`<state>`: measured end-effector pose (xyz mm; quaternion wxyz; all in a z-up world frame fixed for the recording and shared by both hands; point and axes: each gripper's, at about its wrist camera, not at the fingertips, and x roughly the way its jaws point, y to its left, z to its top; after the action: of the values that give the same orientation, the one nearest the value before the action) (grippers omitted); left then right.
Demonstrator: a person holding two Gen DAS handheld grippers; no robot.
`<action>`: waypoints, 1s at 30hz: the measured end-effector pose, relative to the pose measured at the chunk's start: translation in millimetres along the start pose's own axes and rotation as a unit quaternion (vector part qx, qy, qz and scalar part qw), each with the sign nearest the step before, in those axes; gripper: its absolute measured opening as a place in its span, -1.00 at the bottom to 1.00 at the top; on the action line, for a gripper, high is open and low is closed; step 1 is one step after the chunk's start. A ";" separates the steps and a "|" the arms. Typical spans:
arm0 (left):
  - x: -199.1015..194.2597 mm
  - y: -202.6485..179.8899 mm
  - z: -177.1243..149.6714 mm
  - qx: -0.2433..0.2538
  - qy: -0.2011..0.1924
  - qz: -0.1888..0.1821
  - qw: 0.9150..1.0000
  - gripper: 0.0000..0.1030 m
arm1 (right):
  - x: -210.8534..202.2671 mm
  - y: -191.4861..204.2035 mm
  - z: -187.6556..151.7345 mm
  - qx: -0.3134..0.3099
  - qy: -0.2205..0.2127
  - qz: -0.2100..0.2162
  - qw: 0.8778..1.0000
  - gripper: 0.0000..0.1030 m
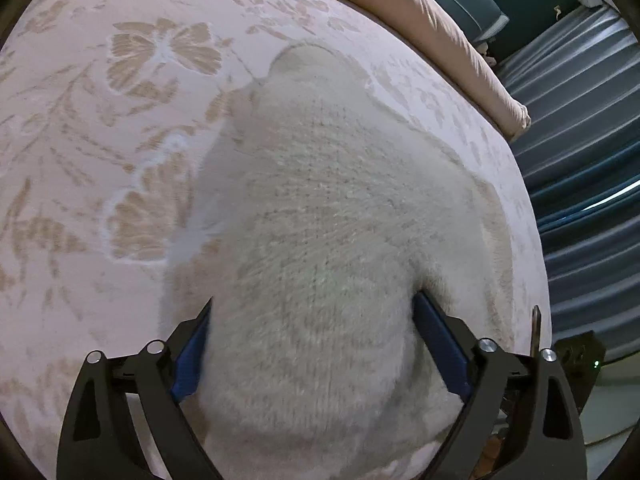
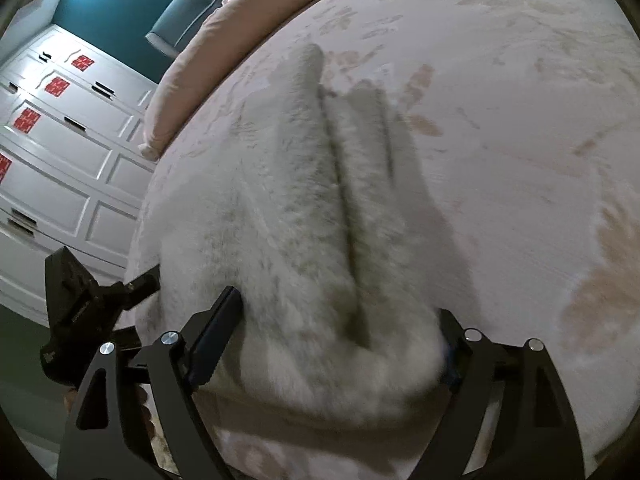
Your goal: Fold small clothes
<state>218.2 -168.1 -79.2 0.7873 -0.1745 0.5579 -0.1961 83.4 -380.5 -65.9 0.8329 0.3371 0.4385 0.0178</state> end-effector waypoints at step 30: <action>-254.2 -130.4 -47.6 0.240 -0.210 -0.136 0.938 -0.19 | -221.7 163.4 -45.8 -0.130 -0.284 0.022 0.950 -0.33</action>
<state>81.8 -155.2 176.0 0.8707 -0.0913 0.2875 -0.3883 -43.4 -301.5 170.0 0.9589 0.2267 0.1704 -0.0038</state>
